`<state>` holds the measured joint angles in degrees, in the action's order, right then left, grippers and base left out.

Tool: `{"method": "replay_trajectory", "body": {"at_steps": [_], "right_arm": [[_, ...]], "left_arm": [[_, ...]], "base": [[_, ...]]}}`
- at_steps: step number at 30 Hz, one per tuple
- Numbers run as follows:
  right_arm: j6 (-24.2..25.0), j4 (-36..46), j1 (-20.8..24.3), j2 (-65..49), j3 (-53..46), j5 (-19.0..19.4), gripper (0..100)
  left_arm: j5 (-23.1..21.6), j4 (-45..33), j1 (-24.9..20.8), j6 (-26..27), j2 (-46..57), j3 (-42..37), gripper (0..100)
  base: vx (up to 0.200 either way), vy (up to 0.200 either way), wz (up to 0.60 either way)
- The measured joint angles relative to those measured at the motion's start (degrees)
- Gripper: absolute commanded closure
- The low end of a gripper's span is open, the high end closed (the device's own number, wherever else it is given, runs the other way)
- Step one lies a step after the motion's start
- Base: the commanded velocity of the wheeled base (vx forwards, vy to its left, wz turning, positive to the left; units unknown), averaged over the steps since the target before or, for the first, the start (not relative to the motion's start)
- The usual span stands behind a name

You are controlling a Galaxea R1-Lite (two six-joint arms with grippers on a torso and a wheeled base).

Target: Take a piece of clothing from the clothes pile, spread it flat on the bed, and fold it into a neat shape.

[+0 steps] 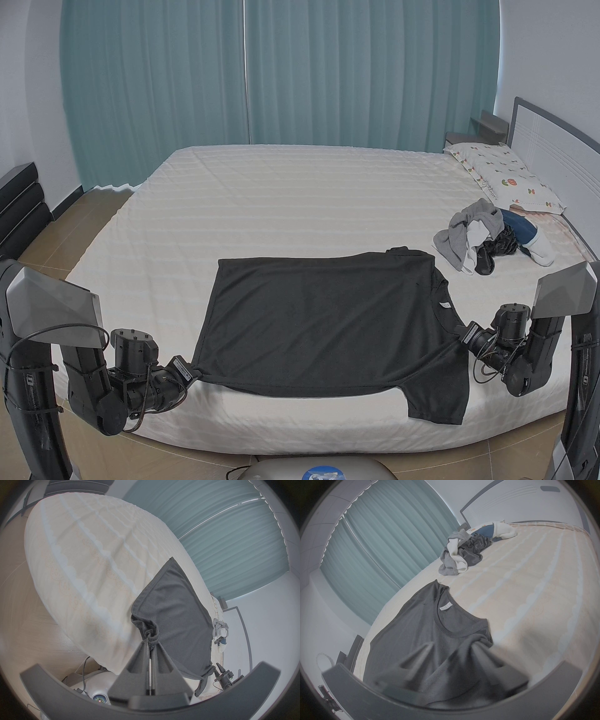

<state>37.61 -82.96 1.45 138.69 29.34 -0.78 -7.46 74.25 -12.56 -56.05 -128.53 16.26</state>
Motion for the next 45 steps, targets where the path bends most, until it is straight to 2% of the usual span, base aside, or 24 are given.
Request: {"method": "replay_trajectory", "body": {"at_steps": [7, 13, 17, 22, 32, 39, 40, 45], "right_arm": [[-0.2, -0.5, -2.4, -1.2, -3.4, 2.3, 0], [-0.6, -0.6, -5.2, -4.9, -9.0, 10.4, 0], [-5.0, -0.7, -5.8, -6.2, -13.6, 14.3, 0], [-8.0, -1.0, -4.8, -5.3, -16.4, 15.0, 0], [-8.3, -3.5, -1.4, -1.5, -17.2, 14.6, 0], [-8.3, -3.6, -0.9, -0.4, -16.9, 14.6, 0], [-8.3, -3.6, -0.8, -0.2, -16.8, 14.6, 100], [-8.3, -3.6, -1.0, -0.1, -16.8, 14.5, 100]], "left_arm": [[0.0, 0.0, 0.0, 0.0, 0.0, 0.0, 100], [0.0, 0.0, 0.0, 0.0, 0.0, 0.0, 100], [0.0, 0.0, 0.0, 0.0, -0.1, 0.0, 100], [0.0, 0.0, 0.0, 0.0, -0.1, 0.0, 100], [0.0, 0.0, 0.0, 0.0, -0.1, 0.0, 100], [0.0, 0.0, 0.0, 0.0, -0.1, 0.0, 100], [0.0, 0.0, 0.0, 0.0, -0.1, 0.0, 100], [0.0, 0.0, 0.0, 0.0, -0.1, 0.1, 100]], "base": [[0.0, 0.0, 0.0], [0.0, 0.0, 0.0], [0.0, 0.0, 0.0], [0.0, 0.0, 0.0], [0.0, 0.0, 0.0], [0.0, 0.0, 0.0], [0.0, 0.0, 0.0], [0.0, 0.0, 0.0]]}}
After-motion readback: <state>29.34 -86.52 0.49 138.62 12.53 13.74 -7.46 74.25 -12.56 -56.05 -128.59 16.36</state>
